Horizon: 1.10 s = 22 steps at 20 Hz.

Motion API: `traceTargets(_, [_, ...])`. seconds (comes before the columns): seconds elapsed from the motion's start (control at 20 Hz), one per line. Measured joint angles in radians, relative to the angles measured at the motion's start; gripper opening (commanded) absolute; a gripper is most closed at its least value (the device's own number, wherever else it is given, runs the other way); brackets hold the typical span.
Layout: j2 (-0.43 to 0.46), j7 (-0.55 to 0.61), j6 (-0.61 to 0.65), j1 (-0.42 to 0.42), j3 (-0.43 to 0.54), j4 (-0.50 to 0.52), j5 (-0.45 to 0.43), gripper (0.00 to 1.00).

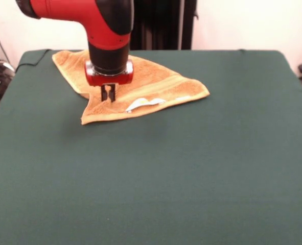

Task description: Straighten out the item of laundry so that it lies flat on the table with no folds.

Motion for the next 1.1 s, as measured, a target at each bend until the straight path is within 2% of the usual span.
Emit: traceTargets(1.1, [0.09, 0.0, 0.309, 0.057, -0.004, -0.198, 0.016, 0.0])
